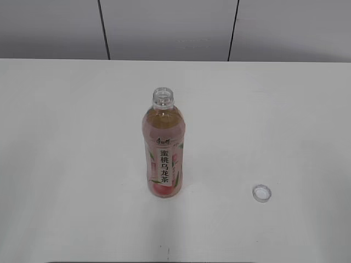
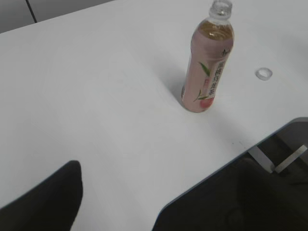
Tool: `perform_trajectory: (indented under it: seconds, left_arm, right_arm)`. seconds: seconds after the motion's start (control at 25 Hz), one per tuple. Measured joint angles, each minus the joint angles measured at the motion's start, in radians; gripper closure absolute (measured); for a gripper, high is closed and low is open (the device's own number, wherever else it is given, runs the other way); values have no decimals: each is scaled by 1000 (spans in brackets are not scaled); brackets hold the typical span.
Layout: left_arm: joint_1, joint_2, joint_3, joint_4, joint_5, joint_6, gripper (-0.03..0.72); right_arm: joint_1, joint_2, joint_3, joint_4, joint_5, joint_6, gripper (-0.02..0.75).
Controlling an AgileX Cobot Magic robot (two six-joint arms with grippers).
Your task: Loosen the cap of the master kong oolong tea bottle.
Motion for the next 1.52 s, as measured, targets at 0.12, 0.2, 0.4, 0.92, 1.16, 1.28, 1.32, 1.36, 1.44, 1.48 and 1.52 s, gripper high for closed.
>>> perform_trajectory:
  seconds: [0.12, 0.2, 0.4, 0.92, 1.16, 1.28, 1.32, 1.36, 1.44, 1.48, 1.52]
  left_arm:
    - [-1, -74, 22, -28, 13, 29, 100]
    - [-1, -101, 22, -57, 13, 34, 100]
    - [-1, -105, 43, -101, 35, 37, 101]
    - [-1, -105, 44, -107, 46, 37, 101]
    - [-1, -105, 44, -107, 46, 37, 101]
    - [16, -110, 44, -108, 47, 37, 101]
    - [46, -114, 44, -110, 48, 37, 101]
    - [81, -121, 44, -110, 48, 37, 101]
    - [186, -146, 44, -110, 48, 37, 101]
    - [241, -169, 44, -110, 48, 37, 101]
    - [285, -197, 44, -110, 48, 38, 101]
  right_arm:
    - [0, 0, 0, 1, 0, 0, 159]
    - [0, 0, 0, 1, 0, 0, 159]
    - [0, 0, 0, 1, 0, 0, 159]
    - [0, -1, 0, 1, 0, 0, 159]
    - [0, -1, 0, 1, 0, 0, 159]
    - [-7, -1, 0, 4, 0, 0, 159]
    - [-20, -1, 0, 6, 0, 0, 159]
    - [-47, -1, 0, 9, 0, 0, 159]
    - [-135, -8, 0, 10, -1, 0, 159]
    - [-182, -17, 0, 10, -1, 0, 158]
    - [-240, -33, 0, 10, -1, 0, 158]
